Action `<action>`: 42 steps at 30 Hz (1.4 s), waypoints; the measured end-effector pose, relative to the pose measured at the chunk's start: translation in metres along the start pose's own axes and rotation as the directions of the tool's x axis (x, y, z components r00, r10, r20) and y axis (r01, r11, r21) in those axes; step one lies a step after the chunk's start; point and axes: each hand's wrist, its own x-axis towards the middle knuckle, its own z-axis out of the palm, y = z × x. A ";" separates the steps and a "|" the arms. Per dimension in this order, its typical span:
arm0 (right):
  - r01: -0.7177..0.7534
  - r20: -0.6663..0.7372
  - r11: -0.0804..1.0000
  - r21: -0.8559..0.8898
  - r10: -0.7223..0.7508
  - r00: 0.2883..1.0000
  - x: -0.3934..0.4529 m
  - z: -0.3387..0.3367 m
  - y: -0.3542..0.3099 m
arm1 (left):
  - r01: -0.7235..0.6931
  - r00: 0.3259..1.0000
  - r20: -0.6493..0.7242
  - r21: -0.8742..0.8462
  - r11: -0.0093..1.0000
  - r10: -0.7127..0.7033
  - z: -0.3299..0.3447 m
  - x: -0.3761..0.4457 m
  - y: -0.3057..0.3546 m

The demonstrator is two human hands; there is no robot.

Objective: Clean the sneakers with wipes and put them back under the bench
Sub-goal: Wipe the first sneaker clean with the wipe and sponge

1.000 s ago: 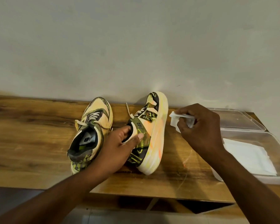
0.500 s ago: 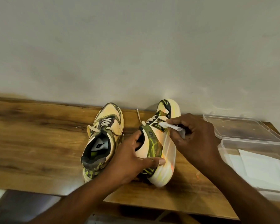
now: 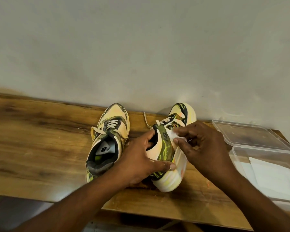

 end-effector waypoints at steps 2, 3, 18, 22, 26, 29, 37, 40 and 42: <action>-0.072 -0.026 0.997 0.038 0.073 0.997 0.000 -0.001 0.003 | -0.006 1.000 0.016 0.018 1.000 0.005 0.000 0.001 0.001; -0.090 -0.038 0.995 0.048 0.092 0.995 0.001 -0.002 0.004 | -0.005 1.000 0.027 0.023 1.000 0.004 -0.001 0.001 0.001; 0.107 -0.042 0.987 -0.117 -0.112 0.993 -0.001 0.001 -0.008 | -0.033 0.996 0.082 0.023 0.999 0.031 -0.001 0.004 0.007; 0.061 -0.069 0.991 -0.120 -0.070 0.995 0.000 0.000 -0.011 | -0.031 0.997 0.078 0.030 0.999 0.029 0.001 0.005 0.006; 0.073 0.054 0.994 -0.077 -0.069 0.996 -0.011 0.002 -0.028 | -0.071 0.996 0.064 0.045 0.996 0.068 -0.002 0.004 0.007; 0.045 0.010 0.991 -0.125 -0.044 0.999 -0.004 -0.005 -0.023 | -0.063 0.995 0.075 0.057 0.996 0.059 0.000 0.005 0.006; -0.012 0.076 0.999 -0.032 0.015 0.997 -0.003 -0.003 -0.032 | -0.069 0.995 0.071 0.067 0.995 0.064 0.000 0.007 0.006; -0.075 0.196 0.997 -0.007 0.075 0.978 -0.002 -0.012 -0.032 | -0.062 0.995 0.081 0.059 0.996 0.057 -0.002 0.008 0.005; -0.095 0.143 0.994 -0.053 0.102 0.984 0.001 -0.015 -0.027 | -0.051 0.995 0.086 0.056 0.997 0.046 -0.001 0.008 0.005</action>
